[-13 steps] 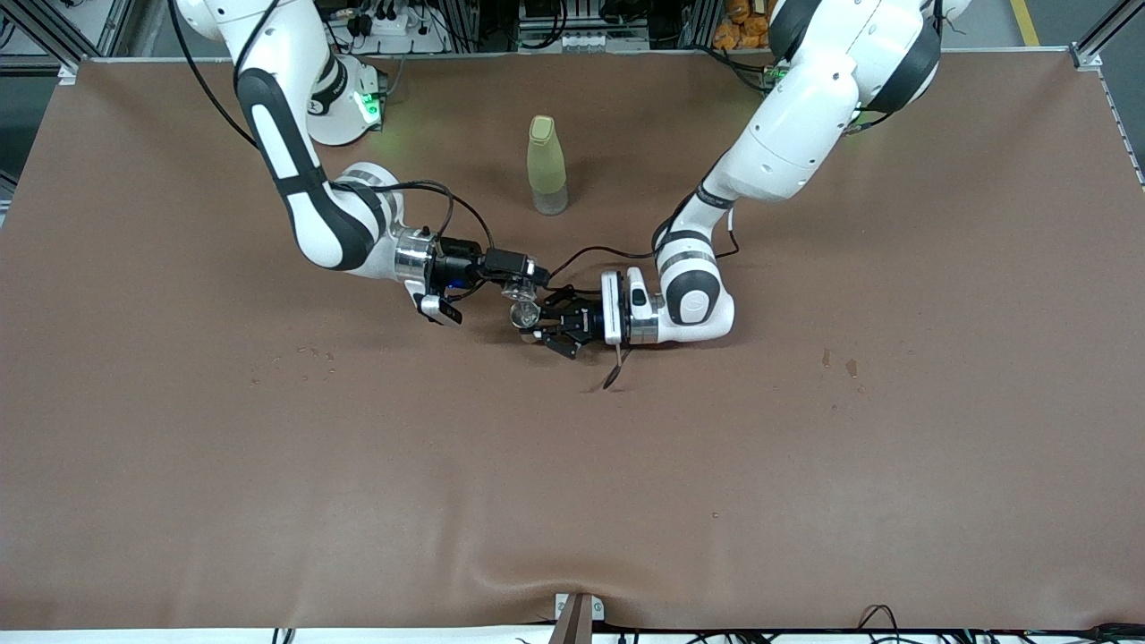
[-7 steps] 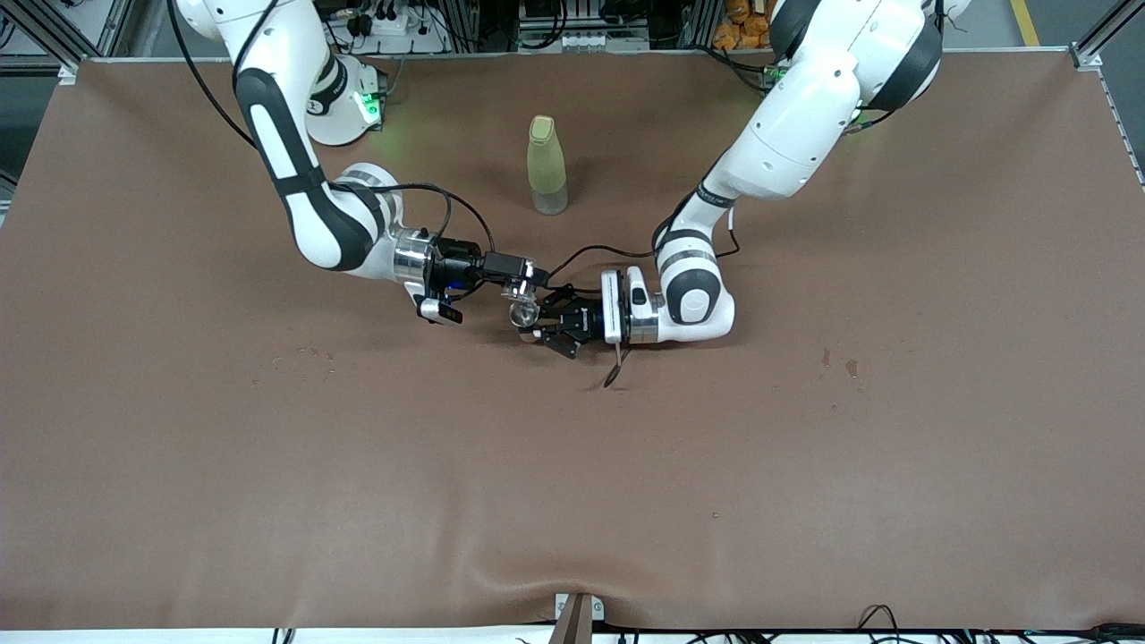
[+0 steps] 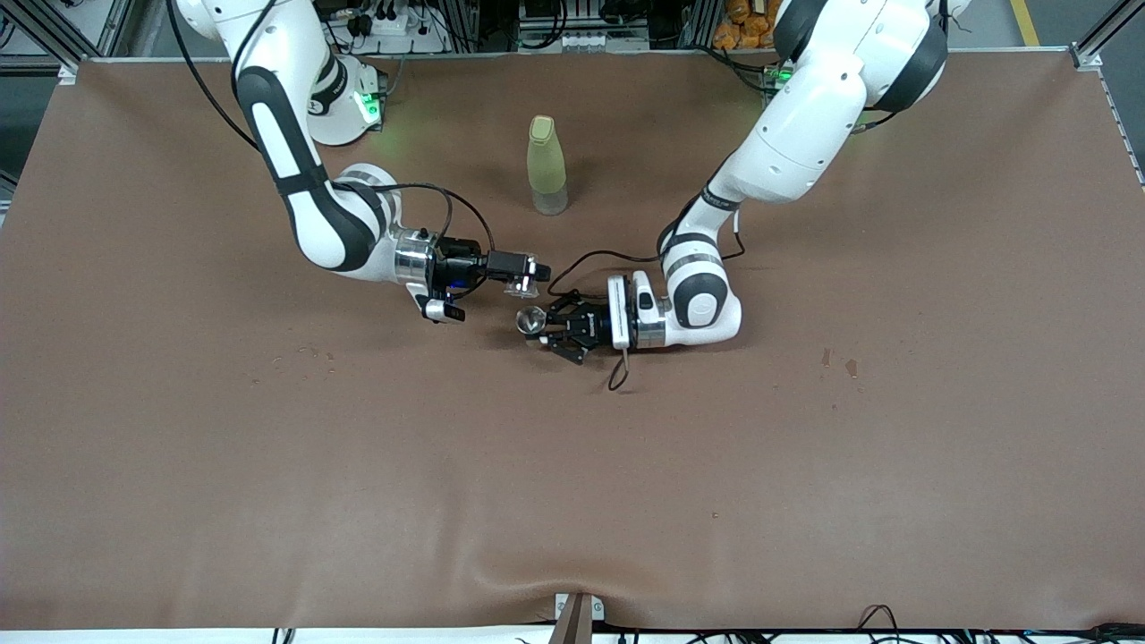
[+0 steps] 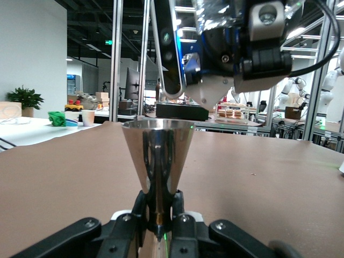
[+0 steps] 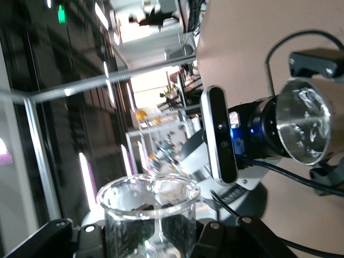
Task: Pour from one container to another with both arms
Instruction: 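Upright the beaker and move both grippers back apart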
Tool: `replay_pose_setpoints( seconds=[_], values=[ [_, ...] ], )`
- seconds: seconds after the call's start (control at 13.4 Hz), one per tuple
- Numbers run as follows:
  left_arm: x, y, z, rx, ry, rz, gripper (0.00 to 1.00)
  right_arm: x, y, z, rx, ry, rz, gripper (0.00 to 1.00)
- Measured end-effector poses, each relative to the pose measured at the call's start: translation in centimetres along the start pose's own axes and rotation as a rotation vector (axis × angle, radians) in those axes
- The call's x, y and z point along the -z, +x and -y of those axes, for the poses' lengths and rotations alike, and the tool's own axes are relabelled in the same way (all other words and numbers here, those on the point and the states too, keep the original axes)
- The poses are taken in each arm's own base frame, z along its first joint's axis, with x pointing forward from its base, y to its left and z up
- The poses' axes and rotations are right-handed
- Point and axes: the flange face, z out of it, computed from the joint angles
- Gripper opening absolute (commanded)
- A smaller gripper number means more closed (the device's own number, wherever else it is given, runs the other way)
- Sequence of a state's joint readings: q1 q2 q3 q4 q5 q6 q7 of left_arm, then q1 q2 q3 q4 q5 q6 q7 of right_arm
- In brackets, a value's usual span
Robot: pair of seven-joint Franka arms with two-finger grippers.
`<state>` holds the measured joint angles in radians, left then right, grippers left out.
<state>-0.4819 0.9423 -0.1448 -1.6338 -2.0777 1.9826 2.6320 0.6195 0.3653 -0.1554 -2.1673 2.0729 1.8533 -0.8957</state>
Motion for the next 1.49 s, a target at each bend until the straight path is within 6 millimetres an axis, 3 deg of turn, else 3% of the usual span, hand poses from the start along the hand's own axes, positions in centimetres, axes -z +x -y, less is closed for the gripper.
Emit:
replay_pose_setpoints(
  seconds=[0.15,0.3,0.52,0.67,0.89,1.49],
  values=[
    [1.1,0.3,1.1,0.008,0.023,-0.004,0.0,2.4,2.2,2.4,0.22,-0.045,0.045,0.0],
    [2.8,1.2,2.7,0.02,0.025,0.005,0.0,6.3,4.3,5.6,0.424,-0.079,0.105,0.0],
    [6.0,4.5,5.5,0.048,-0.002,0.039,0.0,12.7,5.8,8.8,0.688,-0.088,0.21,0.0],
    [9.5,5.5,7.1,0.037,-0.008,0.083,0.0,17.2,6.7,8.8,0.843,-0.105,0.248,0.0],
    [15.5,4.5,8.4,0.032,-0.016,0.121,0.0,23.0,7.3,8.2,1.037,-0.119,0.29,0.0],
    [34.5,4.0,10.2,-0.002,-0.117,0.073,0.0,34.4,7.4,5.4,1.48,-0.139,0.335,0.0]
  ],
)
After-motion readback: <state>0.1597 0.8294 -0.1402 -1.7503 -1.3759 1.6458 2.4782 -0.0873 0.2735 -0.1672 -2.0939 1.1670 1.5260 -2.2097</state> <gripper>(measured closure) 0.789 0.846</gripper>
